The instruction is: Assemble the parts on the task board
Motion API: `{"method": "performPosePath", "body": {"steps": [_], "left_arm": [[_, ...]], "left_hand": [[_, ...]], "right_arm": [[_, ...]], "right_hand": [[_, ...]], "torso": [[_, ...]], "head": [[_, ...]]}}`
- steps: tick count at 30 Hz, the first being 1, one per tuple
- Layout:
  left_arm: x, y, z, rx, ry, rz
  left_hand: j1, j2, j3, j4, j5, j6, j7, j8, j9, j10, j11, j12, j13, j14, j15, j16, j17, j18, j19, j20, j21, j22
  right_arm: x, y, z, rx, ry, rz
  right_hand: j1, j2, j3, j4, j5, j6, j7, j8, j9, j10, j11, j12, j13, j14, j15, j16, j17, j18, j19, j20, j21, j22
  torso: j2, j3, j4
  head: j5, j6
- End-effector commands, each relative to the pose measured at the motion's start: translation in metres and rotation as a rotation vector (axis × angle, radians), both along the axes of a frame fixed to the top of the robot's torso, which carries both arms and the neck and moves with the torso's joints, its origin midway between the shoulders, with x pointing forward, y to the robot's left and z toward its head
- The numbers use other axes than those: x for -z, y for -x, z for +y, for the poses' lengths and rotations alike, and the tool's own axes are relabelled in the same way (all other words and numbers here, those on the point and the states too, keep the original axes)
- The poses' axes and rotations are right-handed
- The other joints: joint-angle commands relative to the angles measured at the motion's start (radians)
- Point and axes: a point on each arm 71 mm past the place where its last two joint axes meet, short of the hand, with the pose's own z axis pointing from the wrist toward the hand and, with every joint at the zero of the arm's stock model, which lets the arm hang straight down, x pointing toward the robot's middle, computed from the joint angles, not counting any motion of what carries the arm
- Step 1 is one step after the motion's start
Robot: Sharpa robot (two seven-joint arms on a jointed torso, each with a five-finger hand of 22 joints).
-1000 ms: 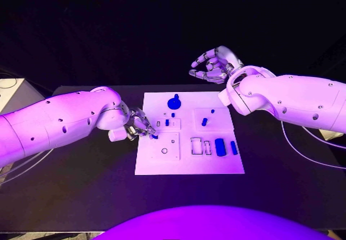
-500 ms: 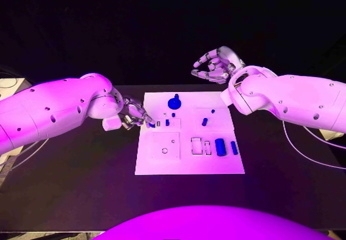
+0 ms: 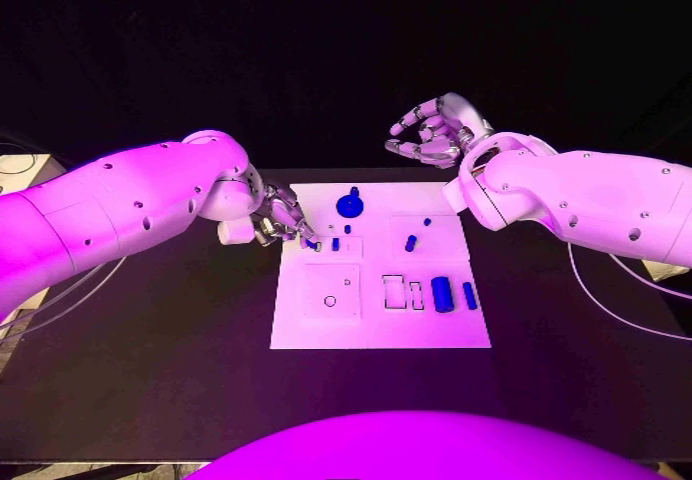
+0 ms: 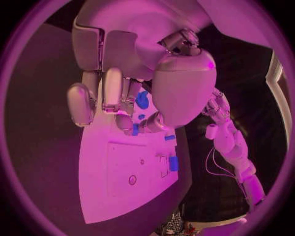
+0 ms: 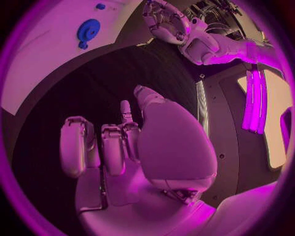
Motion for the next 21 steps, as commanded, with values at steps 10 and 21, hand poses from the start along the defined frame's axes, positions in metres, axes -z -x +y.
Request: {"method": "performPosePath", "body": {"steps": [10, 21], "left_arm": [[0.002, -0.013, -0.009, 0.122, -0.152, -0.063], [0.007, -0.017, -0.015, 0.114, -0.177, -0.072]], "left_hand": [[-0.007, 0.005, 0.198, -0.2, 0.008, 0.005, -0.003, 0.004, 0.002, -0.005, -0.004, 0.004, -0.005, 0.063, -0.008, 0.007, 0.15, -0.013, -0.005, -0.004, 0.003, 0.0], [-0.008, 0.005, 0.199, -0.201, 0.009, 0.005, -0.002, 0.004, 0.003, -0.006, -0.004, 0.003, -0.008, 0.063, -0.008, 0.007, 0.15, -0.012, -0.008, -0.004, 0.001, -0.004]], "right_arm": [[-0.001, 0.001, 0.007, -0.032, 0.002, -0.008], [-0.001, 0.001, 0.009, -0.038, 0.0, -0.009]], "right_hand": [[-0.009, 0.003, 0.007, 0.002, 0.004, -0.006, 0.003, -0.008, 0.001, 0.015, 0.008, -0.003, 0.184, 0.093, 0.007, -0.006, 0.212, 0.011, 0.047, 0.008, -0.006, 0.206], [-0.009, 0.004, 0.008, 0.002, 0.005, -0.006, 0.003, -0.008, 0.001, 0.016, 0.008, -0.002, 0.185, 0.093, 0.007, -0.006, 0.212, 0.011, 0.047, 0.008, -0.006, 0.207]], "torso": [[0.002, -0.0001, -0.0025], [0.004, -0.0004, -0.0013]], "head": [[0.001, 0.0], [-0.002, 0.0]]}}
